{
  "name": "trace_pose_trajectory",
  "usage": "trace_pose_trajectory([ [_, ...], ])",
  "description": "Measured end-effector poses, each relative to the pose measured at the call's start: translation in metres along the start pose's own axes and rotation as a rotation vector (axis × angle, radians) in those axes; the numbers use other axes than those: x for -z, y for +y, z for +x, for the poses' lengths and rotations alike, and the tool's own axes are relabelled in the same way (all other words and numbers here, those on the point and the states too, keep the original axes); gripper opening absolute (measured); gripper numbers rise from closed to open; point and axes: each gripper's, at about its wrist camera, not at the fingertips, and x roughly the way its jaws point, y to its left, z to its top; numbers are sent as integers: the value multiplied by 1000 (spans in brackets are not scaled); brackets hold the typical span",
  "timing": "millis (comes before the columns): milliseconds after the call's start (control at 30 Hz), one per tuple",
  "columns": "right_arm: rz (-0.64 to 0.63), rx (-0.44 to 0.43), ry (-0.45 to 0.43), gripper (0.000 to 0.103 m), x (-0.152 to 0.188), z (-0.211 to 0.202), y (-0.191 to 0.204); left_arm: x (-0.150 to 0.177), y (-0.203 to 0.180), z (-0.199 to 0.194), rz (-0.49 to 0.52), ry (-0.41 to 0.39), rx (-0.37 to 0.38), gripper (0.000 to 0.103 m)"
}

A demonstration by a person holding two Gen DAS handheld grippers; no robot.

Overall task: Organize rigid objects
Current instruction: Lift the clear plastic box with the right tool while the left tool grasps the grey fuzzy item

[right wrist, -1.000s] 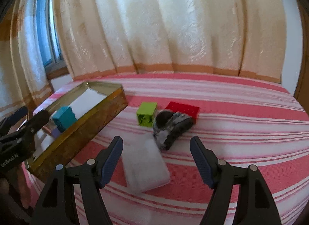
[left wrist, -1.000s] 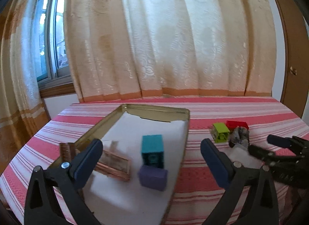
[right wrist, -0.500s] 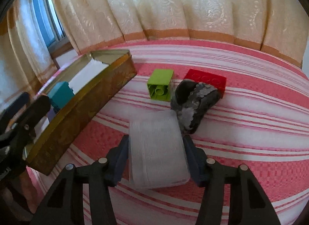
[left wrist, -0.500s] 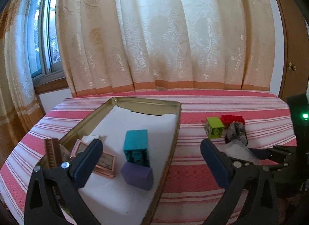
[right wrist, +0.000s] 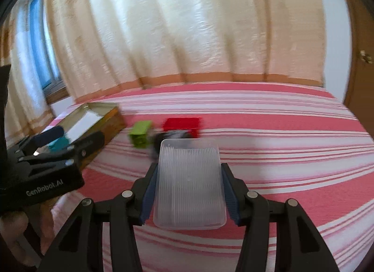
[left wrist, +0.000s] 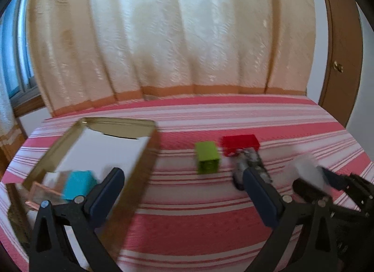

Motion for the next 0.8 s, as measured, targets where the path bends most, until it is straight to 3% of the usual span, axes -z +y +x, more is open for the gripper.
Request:
trace_pose_trajectory([
  [233,67,85,-16,54,-7,0,-38,-3,-46,26,79,69,52,97],
  [367,112,66,-13,54,-7,1,-49,-9,-55,44,67,125,103,80],
  [600,127,62,-21,54,-6,-1,-50,-12,-74,63,101,146,106,67],
  [633,126,61,-22,54,-6,-1,-49,-11,-76,67,106,163,118,61],
  [667,126,64,-23,54,-6,-1,-49,-12,-76,71,105,182,136,44],
  [800,122,67,-36,54,-6,-3,-49,-11,-74,70,99,183,145,44],
])
